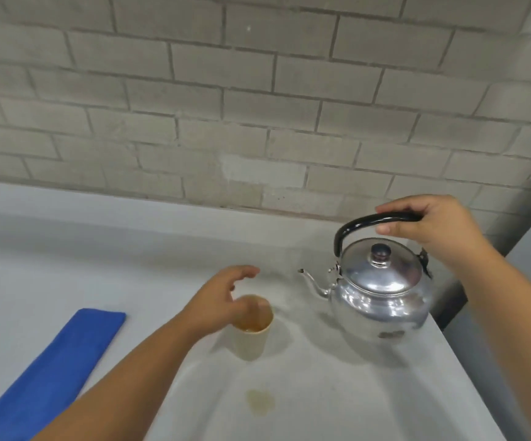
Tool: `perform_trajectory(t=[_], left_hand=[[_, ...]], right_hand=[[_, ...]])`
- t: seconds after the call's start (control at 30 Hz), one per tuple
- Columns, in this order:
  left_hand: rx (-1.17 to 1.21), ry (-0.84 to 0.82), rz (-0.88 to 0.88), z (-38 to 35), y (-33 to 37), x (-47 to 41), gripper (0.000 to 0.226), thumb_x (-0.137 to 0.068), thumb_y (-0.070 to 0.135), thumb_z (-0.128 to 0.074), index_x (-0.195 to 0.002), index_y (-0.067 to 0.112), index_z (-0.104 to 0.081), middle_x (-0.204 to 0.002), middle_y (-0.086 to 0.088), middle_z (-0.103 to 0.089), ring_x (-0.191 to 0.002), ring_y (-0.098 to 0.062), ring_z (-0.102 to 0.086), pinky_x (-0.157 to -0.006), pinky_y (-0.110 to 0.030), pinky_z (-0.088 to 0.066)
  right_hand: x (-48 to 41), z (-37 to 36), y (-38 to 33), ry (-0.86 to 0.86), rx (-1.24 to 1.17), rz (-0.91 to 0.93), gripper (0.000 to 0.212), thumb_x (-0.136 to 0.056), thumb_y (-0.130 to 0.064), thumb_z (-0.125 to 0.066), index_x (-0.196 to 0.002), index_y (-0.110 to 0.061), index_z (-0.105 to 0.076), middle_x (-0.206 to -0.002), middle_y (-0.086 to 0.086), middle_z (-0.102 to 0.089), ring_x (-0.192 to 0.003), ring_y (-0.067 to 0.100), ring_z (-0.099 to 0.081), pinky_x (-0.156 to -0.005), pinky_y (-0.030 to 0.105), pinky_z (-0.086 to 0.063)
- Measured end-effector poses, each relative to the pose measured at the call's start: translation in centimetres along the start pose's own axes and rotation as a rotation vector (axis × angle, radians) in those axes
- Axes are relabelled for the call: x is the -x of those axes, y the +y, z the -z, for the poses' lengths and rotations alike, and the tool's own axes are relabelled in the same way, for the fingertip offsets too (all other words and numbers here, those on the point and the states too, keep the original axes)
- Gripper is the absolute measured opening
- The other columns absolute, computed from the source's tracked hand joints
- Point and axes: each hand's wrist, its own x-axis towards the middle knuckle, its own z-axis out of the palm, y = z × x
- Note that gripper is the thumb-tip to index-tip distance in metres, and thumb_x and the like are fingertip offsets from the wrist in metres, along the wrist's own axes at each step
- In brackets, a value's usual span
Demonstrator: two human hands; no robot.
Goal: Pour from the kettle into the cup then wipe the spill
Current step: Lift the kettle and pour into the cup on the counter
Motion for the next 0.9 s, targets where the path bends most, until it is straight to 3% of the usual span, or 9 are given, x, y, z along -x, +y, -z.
perform_trajectory(t=[0.13, 0.27, 0.37, 0.5, 0.9], left_hand=[[0.026, -0.068, 0.033, -0.8, -3.1, 1.9, 0.098, -0.049, 0.049, -0.087, -0.133, 0.041, -0.038, -0.132, 0.021, -0.040, -0.121, -0.005, -0.039, -0.102, -0.027, -0.033], [0.175, -0.107, 0.084, -2.0, -5.3, 2.8, 0.114, -0.041, 0.042, -0.091, -0.137, 0.041, -0.031, -0.138, 0.014, -0.041, -0.124, -0.012, -0.043, -0.102, -0.029, -0.037], [0.281, -0.060, 0.071, -2.7, -5.9, 2.6, 0.104, -0.049, 0.027, -0.092, -0.135, 0.034, -0.035, -0.128, 0.011, -0.051, -0.110, -0.009, -0.052, -0.083, -0.015, -0.042], [0.353, -0.052, 0.017, -3.1, -6.3, 2.4, 0.072, -0.051, 0.020, -0.091, -0.109, 0.038, -0.052, -0.108, 0.016, -0.062, -0.091, 0.008, -0.059, -0.067, -0.006, -0.047], [0.359, -0.065, 0.000, -3.1, -7.2, 1.8, 0.066, -0.049, 0.025, -0.090, -0.102, 0.043, -0.054, -0.102, 0.020, -0.065, -0.087, 0.010, -0.059, -0.066, -0.003, -0.046]], right_hand=[[2.3, -2.3, -2.2, -0.047, 0.079, -0.033, 0.030, -0.044, -0.032, -0.082, -0.072, -0.040, -0.072, -0.071, -0.024, -0.072, -0.065, -0.011, -0.064, -0.057, -0.002, -0.042], [4.0, -4.3, -3.6, -0.035, 0.145, -0.056, 0.029, -0.047, -0.031, -0.084, -0.071, -0.042, -0.072, -0.073, -0.031, -0.070, -0.067, -0.016, -0.061, -0.054, -0.005, -0.038], [4.8, -5.6, -4.7, -0.021, 0.192, -0.068, 0.028, -0.043, -0.039, -0.081, -0.068, -0.046, -0.071, -0.073, -0.034, -0.069, -0.070, -0.017, -0.061, -0.057, -0.006, -0.037], [5.2, -6.8, -5.8, -0.009, 0.276, -0.070, 0.027, -0.049, -0.035, -0.084, -0.066, -0.048, -0.069, -0.072, -0.036, -0.067, -0.069, -0.018, -0.059, -0.056, -0.006, -0.037], [5.4, -7.8, -7.0, -0.019, 0.454, -0.049, 0.030, -0.052, -0.033, -0.086, -0.062, -0.052, -0.065, -0.075, -0.035, -0.066, -0.071, -0.015, -0.058, -0.057, -0.005, -0.037]])
